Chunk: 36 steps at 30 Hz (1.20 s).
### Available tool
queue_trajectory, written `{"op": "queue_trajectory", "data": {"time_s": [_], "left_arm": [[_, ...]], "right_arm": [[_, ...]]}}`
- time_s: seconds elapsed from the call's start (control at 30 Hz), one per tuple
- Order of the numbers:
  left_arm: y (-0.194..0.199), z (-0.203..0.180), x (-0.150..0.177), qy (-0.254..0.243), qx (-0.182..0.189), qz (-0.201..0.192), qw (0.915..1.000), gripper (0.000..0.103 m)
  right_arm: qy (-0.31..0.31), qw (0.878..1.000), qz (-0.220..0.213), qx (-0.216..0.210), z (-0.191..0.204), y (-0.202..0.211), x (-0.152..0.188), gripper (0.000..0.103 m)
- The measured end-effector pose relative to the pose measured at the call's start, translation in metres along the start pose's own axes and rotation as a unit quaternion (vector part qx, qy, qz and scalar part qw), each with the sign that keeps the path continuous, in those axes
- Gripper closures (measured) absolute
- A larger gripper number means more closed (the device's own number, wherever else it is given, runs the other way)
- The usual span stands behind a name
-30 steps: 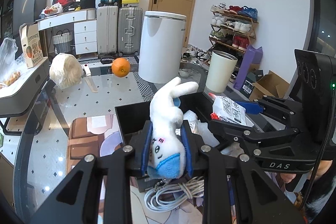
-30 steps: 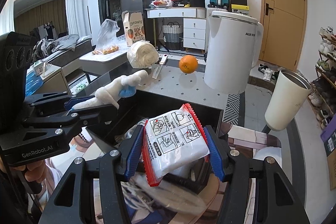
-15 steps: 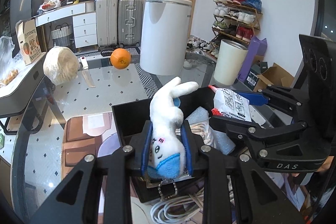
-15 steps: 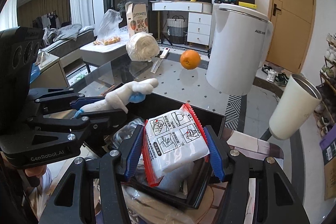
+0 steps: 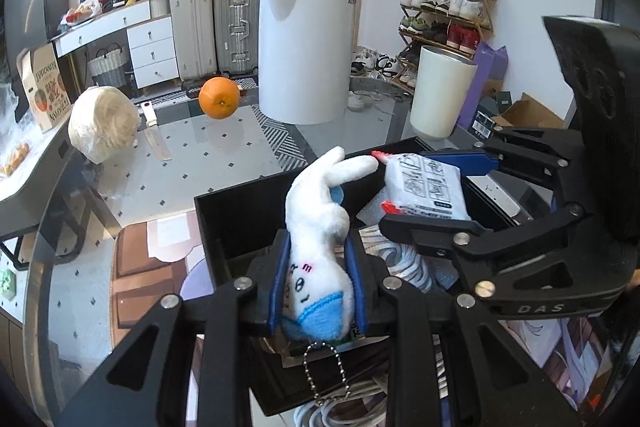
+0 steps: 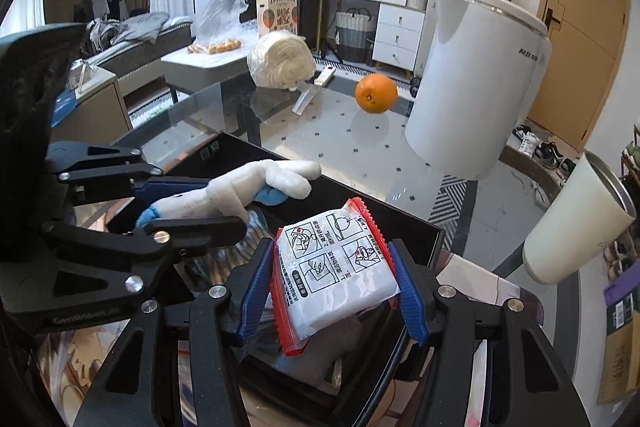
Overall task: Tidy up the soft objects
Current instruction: 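Lower the packet and bunny into the box, opening both tools, then move the right tool to the bagged white gloves and close on them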
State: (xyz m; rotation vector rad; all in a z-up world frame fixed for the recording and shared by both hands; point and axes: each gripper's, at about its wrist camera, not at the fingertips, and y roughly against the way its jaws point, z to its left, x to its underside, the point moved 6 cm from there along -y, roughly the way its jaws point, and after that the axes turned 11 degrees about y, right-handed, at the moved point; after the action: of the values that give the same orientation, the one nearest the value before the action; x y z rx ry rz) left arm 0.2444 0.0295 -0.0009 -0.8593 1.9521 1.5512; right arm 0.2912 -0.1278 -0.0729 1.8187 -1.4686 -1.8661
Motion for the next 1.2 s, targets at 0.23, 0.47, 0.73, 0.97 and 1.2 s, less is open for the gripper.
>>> {"op": "queue_trajectory", "data": {"time_s": [0.23,0.47,0.73,0.97,1.2], "left_arm": [[-0.001,-0.003,0.001,-0.014,-0.005,0.004,0.9999,0.073],[0.007,-0.006,0.004,-0.017,0.010,0.011,0.9997,0.041],[0.026,-0.009,0.008,-0.002,0.017,-0.005,0.9998,0.003],[0.054,-0.007,0.014,0.023,0.026,-0.044,0.9984,0.000],[0.066,-0.003,0.028,0.034,0.018,-0.055,0.9977,0.000]], "right_arm": [[0.010,1.000,0.005,0.002,0.000,-0.002,-0.001,0.038],[-0.003,1.000,-0.020,0.013,-0.005,0.021,0.001,0.026],[-0.030,0.999,-0.037,0.026,-0.011,0.049,0.010,0.006],[-0.094,0.994,-0.055,0.027,-0.015,0.074,0.032,0.001],[-0.113,0.991,-0.061,0.023,-0.002,0.087,0.052,0.001]]}}
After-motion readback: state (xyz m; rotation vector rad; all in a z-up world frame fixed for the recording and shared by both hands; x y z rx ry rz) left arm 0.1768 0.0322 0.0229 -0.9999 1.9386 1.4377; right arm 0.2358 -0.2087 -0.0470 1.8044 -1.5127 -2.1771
